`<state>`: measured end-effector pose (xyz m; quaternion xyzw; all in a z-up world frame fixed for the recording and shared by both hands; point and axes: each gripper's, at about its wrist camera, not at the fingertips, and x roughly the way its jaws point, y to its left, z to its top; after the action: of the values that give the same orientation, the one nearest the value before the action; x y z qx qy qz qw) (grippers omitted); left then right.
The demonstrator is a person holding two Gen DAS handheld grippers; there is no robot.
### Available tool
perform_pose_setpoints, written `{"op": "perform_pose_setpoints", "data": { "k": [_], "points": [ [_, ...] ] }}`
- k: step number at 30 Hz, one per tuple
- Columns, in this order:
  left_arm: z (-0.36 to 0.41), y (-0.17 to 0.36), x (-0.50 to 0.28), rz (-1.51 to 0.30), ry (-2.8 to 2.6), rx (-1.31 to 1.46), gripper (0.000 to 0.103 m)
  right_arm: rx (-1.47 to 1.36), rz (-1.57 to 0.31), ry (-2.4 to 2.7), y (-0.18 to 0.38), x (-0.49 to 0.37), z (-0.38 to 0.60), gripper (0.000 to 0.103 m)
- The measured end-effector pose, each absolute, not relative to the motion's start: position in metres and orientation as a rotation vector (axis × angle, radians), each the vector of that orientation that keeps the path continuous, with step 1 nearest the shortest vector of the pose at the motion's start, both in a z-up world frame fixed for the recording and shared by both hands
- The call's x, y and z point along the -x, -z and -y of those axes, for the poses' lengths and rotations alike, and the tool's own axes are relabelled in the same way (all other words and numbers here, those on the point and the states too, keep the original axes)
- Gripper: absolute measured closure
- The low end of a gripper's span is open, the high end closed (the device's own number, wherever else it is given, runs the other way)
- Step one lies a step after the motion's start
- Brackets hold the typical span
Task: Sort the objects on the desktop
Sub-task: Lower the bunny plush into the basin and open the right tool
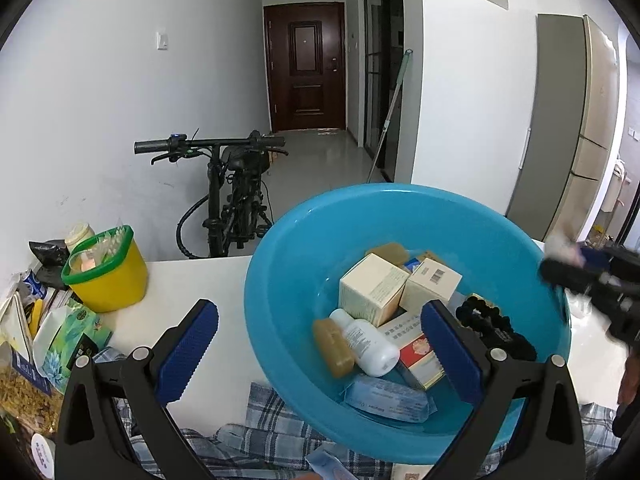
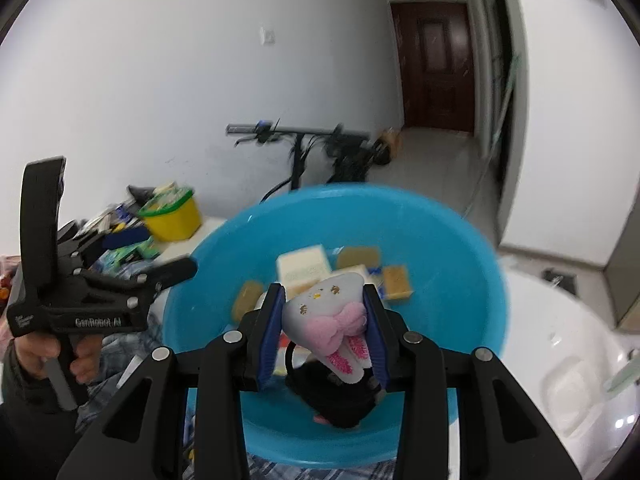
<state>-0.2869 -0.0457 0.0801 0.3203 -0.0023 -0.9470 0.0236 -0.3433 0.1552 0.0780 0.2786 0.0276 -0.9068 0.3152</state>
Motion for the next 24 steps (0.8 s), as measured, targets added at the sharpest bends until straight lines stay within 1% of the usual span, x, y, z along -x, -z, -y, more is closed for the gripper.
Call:
{"op": "perform_pose_setpoints", "data": {
  "k": [1, 2, 3, 5, 12, 17, 20, 22, 24],
  "points": [
    [0.045, -0.081, 0.286, 0.010, 2.932, -0.989, 0.000, -0.715, -0.061, 2.387, -0.082, 0.341, -0.156, 0.060],
    [0.045, -0.082, 0.286, 0.014, 2.935, -0.985, 0.000, -0.704, -0.059, 2.372, -0.085, 0.339, -0.155, 0.040],
    [0.045, -0.083, 0.285, 0.017, 2.937, -0.982, 0.000, -0.702, -0.071, 2.365, -0.085, 0.338, -0.152, 0.003],
    [0.044, -0.084, 0.284, 0.018, 2.939, -0.981, 0.000, -0.709, -0.111, 2.379, -0.082, 0.337, -0.146, 0.000],
    [0.044, -0.089, 0.282, 0.024, 2.948, -0.977, 0.000, -0.772, -0.161, 2.408, -0.073, 0.344, -0.138, 0.000],
    [0.046, -0.090, 0.282, -0.009, 2.941, -0.981, 0.000, -0.753, -0.166, 2.439, -0.081, 0.340, -0.142, 0.000],
    [0.046, -0.097, 0.278, 0.002, 2.943, -0.956, 0.000, -0.735, -0.176, 2.464, -0.088, 0.334, -0.143, 0.000],
    [0.048, -0.105, 0.273, -0.015, 2.961, -0.929, 0.000, -0.716, -0.156, 2.504, -0.094, 0.327, -0.143, 0.000],
    [0.052, -0.113, 0.268, -0.081, 3.005, -0.913, 0.000, -0.667, -0.098, 2.520, -0.103, 0.314, -0.144, 0.000]
  ]
}}
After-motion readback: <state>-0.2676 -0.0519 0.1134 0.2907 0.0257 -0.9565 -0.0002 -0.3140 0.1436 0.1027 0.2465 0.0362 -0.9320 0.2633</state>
